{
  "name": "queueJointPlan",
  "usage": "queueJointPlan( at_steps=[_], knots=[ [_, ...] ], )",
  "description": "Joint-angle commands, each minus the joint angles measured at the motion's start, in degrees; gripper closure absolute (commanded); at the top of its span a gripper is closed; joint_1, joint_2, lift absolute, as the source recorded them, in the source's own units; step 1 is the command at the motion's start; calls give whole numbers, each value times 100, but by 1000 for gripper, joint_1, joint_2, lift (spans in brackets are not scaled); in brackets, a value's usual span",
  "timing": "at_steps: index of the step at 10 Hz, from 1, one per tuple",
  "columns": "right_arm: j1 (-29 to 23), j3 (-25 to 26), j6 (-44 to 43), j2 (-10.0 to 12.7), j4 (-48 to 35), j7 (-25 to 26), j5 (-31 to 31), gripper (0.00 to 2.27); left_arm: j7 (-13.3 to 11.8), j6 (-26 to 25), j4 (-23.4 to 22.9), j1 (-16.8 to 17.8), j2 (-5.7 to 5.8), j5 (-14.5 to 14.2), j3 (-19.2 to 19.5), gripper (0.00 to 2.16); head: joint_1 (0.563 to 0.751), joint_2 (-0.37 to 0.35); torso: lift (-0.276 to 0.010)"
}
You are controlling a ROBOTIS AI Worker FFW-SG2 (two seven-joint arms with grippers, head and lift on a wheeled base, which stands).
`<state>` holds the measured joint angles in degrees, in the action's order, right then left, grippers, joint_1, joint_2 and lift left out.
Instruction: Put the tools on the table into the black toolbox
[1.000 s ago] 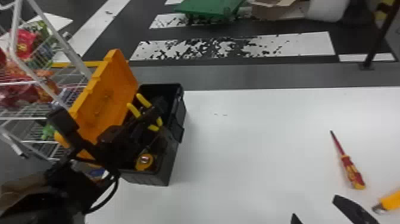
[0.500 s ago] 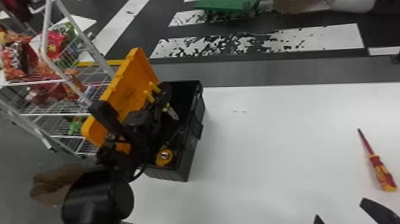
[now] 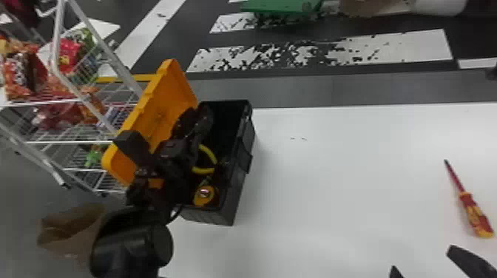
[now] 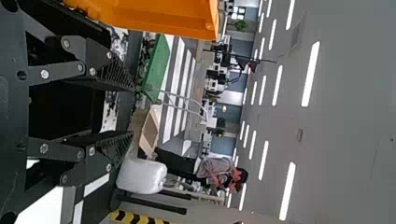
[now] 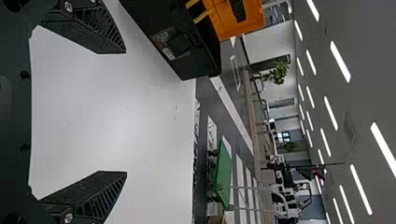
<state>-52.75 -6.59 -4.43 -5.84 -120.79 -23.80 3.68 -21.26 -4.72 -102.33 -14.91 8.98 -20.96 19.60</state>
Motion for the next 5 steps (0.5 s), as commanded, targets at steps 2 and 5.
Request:
queueJointPlan(
  at_steps=[2,5],
  knots=[
    [2,26,-53,12,3,-2,1,66,-18,1,-287,-293,-1,-180,97,29,695,350,-75],
    [-24,220,-369,109,21,7,62,76,-18,423,-858,-1233,-195,-347,-18,33,695,350,-75]
  ],
)
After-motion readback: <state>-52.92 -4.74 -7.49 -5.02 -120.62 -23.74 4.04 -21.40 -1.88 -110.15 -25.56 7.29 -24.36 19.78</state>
